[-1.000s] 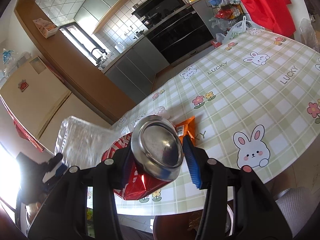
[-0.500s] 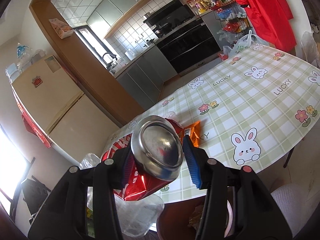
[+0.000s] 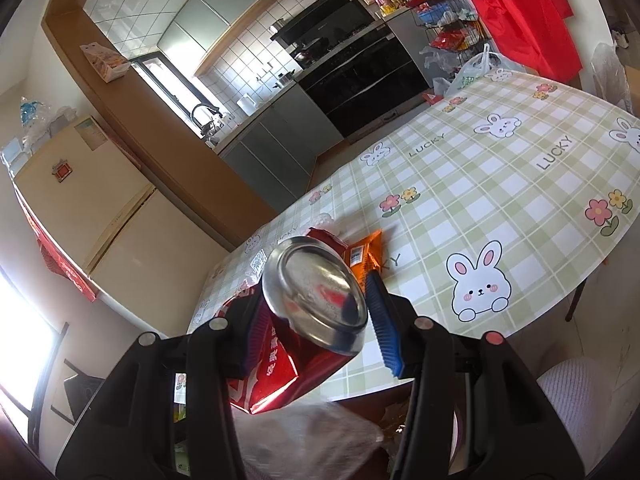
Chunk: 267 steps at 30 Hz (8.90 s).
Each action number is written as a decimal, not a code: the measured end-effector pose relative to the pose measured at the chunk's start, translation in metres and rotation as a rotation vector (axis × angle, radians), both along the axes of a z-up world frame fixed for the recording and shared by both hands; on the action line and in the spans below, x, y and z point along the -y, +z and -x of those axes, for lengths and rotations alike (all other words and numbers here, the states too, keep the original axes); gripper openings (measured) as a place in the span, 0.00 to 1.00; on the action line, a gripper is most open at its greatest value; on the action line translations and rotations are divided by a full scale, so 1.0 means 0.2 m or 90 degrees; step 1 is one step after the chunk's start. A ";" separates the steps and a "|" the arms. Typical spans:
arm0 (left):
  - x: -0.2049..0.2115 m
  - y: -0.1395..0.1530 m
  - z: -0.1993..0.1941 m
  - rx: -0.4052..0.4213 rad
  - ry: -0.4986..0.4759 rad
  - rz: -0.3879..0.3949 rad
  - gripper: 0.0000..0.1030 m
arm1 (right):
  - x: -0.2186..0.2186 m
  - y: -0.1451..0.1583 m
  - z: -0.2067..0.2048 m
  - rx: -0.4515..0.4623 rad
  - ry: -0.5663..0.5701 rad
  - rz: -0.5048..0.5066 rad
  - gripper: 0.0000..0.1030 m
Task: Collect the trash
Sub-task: 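Carry both items over the pink bin and open both tools to drop them, then grasp the pink-and-clear plastic tray with the left tool, then grasp the red-and-gold snack packet with the right tool while the left holds the tray, then open both tools over the pink bin, dropping the packet and tray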
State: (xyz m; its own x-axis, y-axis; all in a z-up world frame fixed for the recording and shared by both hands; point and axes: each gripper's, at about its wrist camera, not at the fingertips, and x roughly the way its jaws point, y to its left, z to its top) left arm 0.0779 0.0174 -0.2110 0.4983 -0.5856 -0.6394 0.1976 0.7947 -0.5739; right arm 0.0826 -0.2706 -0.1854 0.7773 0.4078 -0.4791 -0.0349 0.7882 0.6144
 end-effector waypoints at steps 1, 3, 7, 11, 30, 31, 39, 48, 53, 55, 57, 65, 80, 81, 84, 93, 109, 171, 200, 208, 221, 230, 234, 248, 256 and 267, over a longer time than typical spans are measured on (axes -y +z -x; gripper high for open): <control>0.00 -0.01 -0.01 -0.004 0.006 -0.002 0.67 | 0.00 -0.01 0.00 -0.002 0.001 0.000 0.47; 0.00 -0.04 -0.02 -0.009 0.012 -0.010 0.68 | -0.01 -0.02 -0.01 -0.006 0.005 0.003 0.47; -0.07 -0.03 -0.02 -0.006 0.059 -0.009 0.74 | -0.03 -0.02 -0.01 -0.008 0.015 0.010 0.47; -0.19 0.03 0.02 0.029 0.138 -0.045 0.87 | -0.09 -0.01 -0.01 -0.006 0.038 0.025 0.47; -0.49 0.06 0.16 0.043 0.316 -0.132 0.94 | -0.39 -0.06 0.06 -0.061 0.146 0.094 0.52; -0.49 0.06 0.16 0.042 0.317 -0.133 0.94 | -0.40 -0.06 0.06 -0.062 0.150 0.097 0.53; -0.50 0.05 0.17 0.048 0.322 -0.134 0.94 | -0.44 -0.09 0.05 -0.079 0.159 0.107 0.60; -0.49 0.04 0.16 0.038 0.317 -0.136 0.94 | -0.40 -0.11 0.03 -0.096 0.130 0.114 0.79; -0.49 0.04 0.16 0.037 0.318 -0.135 0.94 | -0.39 -0.11 0.02 -0.101 0.120 0.115 0.85; -0.49 0.04 0.16 0.036 0.317 -0.136 0.94 | -0.39 -0.11 0.02 -0.101 0.115 0.117 0.90; -0.49 0.03 0.16 0.035 0.318 -0.137 0.94 | -0.39 -0.11 0.03 -0.101 0.112 0.120 0.91; -0.49 -0.01 0.13 0.027 0.306 -0.149 0.94 | -0.43 -0.11 0.01 -0.087 0.109 0.215 0.94; -0.54 -0.07 -0.50 -0.025 0.312 -0.100 0.80 | -0.40 -0.19 -0.30 -0.081 0.072 0.291 0.94; -0.54 -0.08 -0.57 -0.030 0.315 -0.095 0.74 | -0.39 -0.19 -0.33 -0.080 0.063 0.299 0.94; -0.55 -0.11 -0.76 -0.034 0.326 -0.075 0.58 | -0.38 -0.22 -0.41 -0.085 0.049 0.323 0.94; -0.50 -0.24 -1.24 -0.042 0.338 -0.093 0.55 | -0.35 -0.32 -0.63 -0.095 0.070 0.338 0.94; -0.51 -0.40 -1.40 -0.024 0.389 -0.093 0.34 | -0.29 -0.41 -0.84 -0.104 0.086 0.323 0.94; -0.69 0.06 -0.54 0.141 0.335 -0.035 0.13 | -0.63 -0.30 -1.01 -0.188 0.059 0.129 0.67; -0.36 0.37 0.17 0.219 0.250 -0.046 0.13 | -0.45 -0.19 -0.04 -0.150 0.116 0.154 0.69; -0.35 0.36 0.18 0.215 0.243 -0.050 0.13 | -0.46 -0.23 -0.04 -0.181 0.146 0.136 0.74; -0.19 0.30 0.15 0.208 0.164 -0.100 0.14 | -0.22 0.00 -0.01 -0.079 0.007 0.148 0.94; 0.05 0.26 0.17 0.225 0.055 -0.151 0.14 | -0.05 0.07 0.01 -0.051 -0.039 0.122 0.94; 0.12 0.23 0.16 0.218 0.019 -0.152 0.14 | 0.00 0.04 0.01 -0.063 -0.052 0.112 0.94; 0.10 0.15 0.12 0.180 0.029 -0.118 0.72 | 0.00 -0.01 0.00 -0.082 -0.057 0.114 0.94; -0.03 0.13 0.12 0.166 0.127 -0.162 0.93 | -0.03 -0.03 0.00 -0.088 -0.055 0.135 0.94; -0.04 0.06 0.00 0.154 0.110 -0.197 0.94 | -0.10 -0.10 -0.07 -0.104 -0.016 0.185 0.94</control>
State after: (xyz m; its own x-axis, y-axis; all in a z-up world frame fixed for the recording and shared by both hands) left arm 0.0783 0.0263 -0.1991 0.7299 -0.2788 -0.6241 0.1460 0.9556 -0.2561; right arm 0.0957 -0.2506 -0.2062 0.6885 0.2169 -0.6920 0.0682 0.9306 0.3596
